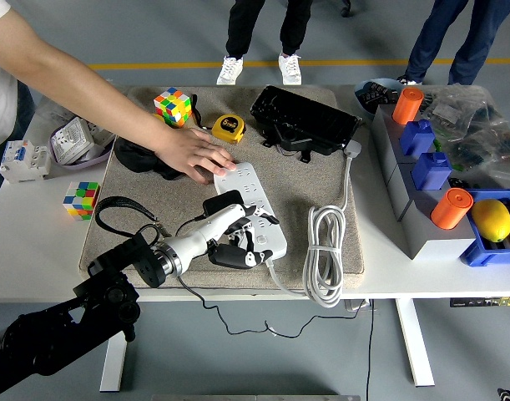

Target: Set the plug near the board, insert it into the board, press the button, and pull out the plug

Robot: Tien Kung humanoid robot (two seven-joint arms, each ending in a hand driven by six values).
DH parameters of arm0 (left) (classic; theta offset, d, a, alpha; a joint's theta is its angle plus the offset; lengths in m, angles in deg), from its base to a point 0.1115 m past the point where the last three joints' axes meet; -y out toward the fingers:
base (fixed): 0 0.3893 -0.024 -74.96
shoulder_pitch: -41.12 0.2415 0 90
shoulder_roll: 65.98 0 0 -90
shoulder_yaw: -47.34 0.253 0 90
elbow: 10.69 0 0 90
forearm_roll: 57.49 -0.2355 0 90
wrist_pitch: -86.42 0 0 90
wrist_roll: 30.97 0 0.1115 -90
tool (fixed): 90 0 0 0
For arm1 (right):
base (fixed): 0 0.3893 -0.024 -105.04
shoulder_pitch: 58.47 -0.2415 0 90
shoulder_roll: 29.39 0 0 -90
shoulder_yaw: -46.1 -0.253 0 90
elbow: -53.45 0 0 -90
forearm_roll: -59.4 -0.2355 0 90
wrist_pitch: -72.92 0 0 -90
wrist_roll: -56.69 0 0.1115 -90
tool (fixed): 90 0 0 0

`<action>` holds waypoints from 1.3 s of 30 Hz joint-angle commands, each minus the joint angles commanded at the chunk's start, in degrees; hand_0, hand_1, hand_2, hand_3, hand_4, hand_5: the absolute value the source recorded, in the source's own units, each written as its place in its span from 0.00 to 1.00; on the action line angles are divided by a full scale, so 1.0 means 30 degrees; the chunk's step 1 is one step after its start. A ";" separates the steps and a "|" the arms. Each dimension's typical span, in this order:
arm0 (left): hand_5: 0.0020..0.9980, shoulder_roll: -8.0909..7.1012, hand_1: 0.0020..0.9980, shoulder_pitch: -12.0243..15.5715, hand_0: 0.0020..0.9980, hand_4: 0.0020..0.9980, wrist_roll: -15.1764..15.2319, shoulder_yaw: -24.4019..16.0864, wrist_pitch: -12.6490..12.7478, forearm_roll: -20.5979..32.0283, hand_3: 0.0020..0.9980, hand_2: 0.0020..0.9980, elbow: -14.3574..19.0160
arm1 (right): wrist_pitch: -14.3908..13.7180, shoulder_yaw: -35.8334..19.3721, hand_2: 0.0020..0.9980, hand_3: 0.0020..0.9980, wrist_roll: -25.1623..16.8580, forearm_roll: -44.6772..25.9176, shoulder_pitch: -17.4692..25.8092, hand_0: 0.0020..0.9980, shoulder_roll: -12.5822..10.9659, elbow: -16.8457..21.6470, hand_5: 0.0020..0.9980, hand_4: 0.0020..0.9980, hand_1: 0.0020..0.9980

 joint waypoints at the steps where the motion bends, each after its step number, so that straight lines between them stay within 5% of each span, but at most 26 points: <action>1: 0.40 0.0088 0.47 0.0100 0.29 0.85 0.0584 0.0015 0.0450 0.0659 0.64 0.52 -0.0240 | 0.0001 -0.0004 0.54 0.55 0.0001 0.0005 -0.0003 0.60 0.0003 0.0005 0.24 0.75 0.60; 3: 0.40 0.0273 0.47 0.0278 0.29 0.85 0.1512 0.0048 0.1137 0.1829 0.64 0.52 -0.0708 | 0.0001 0.0006 0.54 0.55 0.0004 -0.0003 -0.0008 0.60 0.0016 0.0000 0.24 0.75 0.60; 4: 0.46 0.0345 0.64 0.0339 0.53 0.86 0.1871 0.0067 0.1366 0.2261 0.63 0.64 -0.0881 | 0.0001 0.0000 0.54 0.55 0.0004 -0.0002 -0.0005 0.60 0.0021 0.0004 0.24 0.75 0.60; 9: 0.46 0.0572 0.64 0.0473 0.53 0.86 0.3806 0.0236 0.2172 0.4036 0.63 0.64 -0.1653 | -0.0001 0.0032 0.54 0.55 0.0000 -0.0013 0.0010 0.60 0.0030 -0.0012 0.24 0.75 0.60; 10: 0.47 0.0585 0.74 0.0485 0.75 0.88 0.4232 0.0259 0.2300 0.4368 0.66 0.75 -0.1772 | 0.0000 0.0033 0.54 0.55 -0.0003 -0.0016 0.0008 0.60 0.0028 -0.0011 0.24 0.75 0.60; 17: 0.49 0.0627 0.75 0.0536 0.76 0.88 0.6533 -0.0006 0.2998 0.5681 0.71 0.74 -0.1846 | -0.0001 0.0073 0.54 0.55 -0.0012 -0.0040 -0.0013 0.60 0.0006 -0.0026 0.24 0.75 0.60; 39: 0.48 0.0483 0.70 0.0387 0.73 0.88 0.6300 -0.0261 0.3020 0.5830 0.68 0.68 -0.2039 | -0.0006 0.0103 0.54 0.55 -0.0022 -0.0066 -0.0026 0.60 -0.0105 0.0037 0.24 0.75 0.60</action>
